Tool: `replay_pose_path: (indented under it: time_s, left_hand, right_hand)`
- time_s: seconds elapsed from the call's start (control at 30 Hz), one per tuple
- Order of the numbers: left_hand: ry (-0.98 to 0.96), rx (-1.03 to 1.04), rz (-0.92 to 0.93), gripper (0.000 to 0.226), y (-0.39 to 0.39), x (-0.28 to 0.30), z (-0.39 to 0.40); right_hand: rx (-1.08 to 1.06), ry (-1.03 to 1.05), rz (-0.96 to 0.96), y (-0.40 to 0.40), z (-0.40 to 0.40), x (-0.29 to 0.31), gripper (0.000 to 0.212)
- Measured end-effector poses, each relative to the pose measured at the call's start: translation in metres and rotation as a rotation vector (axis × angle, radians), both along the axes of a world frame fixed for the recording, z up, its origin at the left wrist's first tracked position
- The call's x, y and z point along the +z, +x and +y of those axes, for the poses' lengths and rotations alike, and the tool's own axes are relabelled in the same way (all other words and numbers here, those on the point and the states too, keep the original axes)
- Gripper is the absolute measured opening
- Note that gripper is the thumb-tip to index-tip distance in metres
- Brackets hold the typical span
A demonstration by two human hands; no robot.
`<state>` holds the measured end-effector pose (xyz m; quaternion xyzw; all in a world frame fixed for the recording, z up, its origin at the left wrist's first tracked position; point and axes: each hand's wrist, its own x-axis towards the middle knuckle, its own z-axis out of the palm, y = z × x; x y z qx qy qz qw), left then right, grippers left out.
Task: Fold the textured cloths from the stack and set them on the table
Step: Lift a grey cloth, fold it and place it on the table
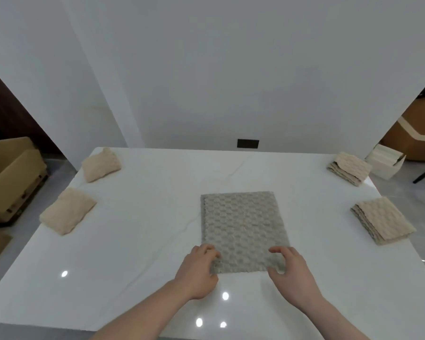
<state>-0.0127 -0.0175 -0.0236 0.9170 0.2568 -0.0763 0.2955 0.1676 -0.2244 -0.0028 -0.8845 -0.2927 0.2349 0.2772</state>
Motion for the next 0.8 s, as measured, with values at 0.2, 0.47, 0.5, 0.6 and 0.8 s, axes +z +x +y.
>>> replay_pose_path:
  time_s: [0.2,0.47,0.5,0.6,0.8]
  left_hand:
    - [0.19,0.011,-0.228,0.047,-0.001,-0.091,-0.004]
    - [0.317,-0.011,-0.462,0.034,-0.007,-0.127,-0.006]
    - [0.324,-0.016,-0.476,0.032,-0.007,-0.128,-0.006]
    - [0.347,-0.028,-0.521,0.028,-0.008,-0.132,-0.006]
    - [0.285,0.017,-0.597,0.018,-0.007,-0.132,-0.004]
  right_hand:
    - [0.024,-0.045,-0.253,0.013,0.001,-0.106,0.047]
    - [-0.021,0.1,-0.528,0.0,-0.005,-0.146,0.044]
    - [-0.018,0.108,-0.549,0.0,-0.005,-0.147,0.043]
    - [-0.012,0.125,-0.593,-0.001,-0.007,-0.15,0.04]
    - [-0.012,0.18,-0.647,-0.002,-0.009,-0.152,0.035]
